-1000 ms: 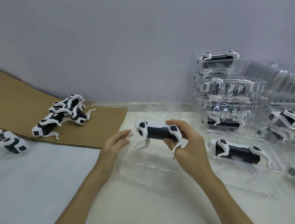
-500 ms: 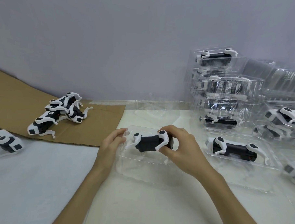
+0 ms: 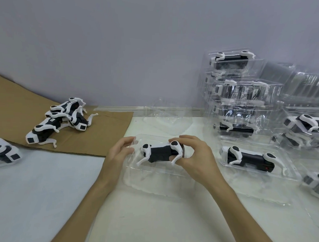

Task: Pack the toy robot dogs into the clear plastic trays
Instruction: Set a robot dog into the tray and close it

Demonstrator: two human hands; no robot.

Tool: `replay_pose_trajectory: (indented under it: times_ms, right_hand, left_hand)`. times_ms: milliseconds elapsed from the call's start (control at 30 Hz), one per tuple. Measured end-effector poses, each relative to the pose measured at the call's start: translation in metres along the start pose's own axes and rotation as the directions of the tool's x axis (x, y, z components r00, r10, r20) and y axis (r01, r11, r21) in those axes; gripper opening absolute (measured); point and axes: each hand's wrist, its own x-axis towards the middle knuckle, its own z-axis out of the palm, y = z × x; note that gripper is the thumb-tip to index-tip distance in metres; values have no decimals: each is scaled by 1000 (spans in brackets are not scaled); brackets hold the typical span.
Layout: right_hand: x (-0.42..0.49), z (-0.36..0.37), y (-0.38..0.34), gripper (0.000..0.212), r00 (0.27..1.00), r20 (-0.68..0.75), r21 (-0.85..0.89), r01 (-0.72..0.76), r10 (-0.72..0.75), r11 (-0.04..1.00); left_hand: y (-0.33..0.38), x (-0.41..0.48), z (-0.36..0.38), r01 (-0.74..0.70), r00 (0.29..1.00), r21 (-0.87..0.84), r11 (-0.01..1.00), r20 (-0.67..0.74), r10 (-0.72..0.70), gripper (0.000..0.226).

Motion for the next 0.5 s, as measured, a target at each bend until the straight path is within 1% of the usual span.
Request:
replay_pose_trajectory:
  times_ms: [33,100,167,233,300,367,433,500]
  right_hand:
    - [0,-1,1,49,1000,31,14,-2,1,1000]
    - [1,-2,2,56,997,76,100,-22,15,995]
    - [2,-2,1,62,996,73,233,-72,57,970]
    - [4,-2,0,58,990,46,374,-141,133,917]
    - [6,0,0,47,975,20,462,-203,219,863]
    - [6,4,1,42,963,15,438,-247,267,864]
    - [4,10,1,52,952,54,396,-299,303,868]
    - [4,12,3,66,933,77,383,-353,351,854]
  left_hand:
    - [0,0,1,5,1000,-9,1000,-17,-5,44]
    - [0,1,1,40,999,-14,999,-19,-40,49]
    - [1,0,-1,105,992,7,994,62,-106,60]
    - [3,-1,-3,127,981,47,991,142,-133,67]
    - [4,-1,-3,111,985,62,992,128,-119,61]
    - [4,-2,-1,82,994,50,995,62,-85,54]
    - [2,-4,1,42,999,43,998,-1,-42,53]
    - [2,-6,0,-18,999,81,997,-42,21,51]
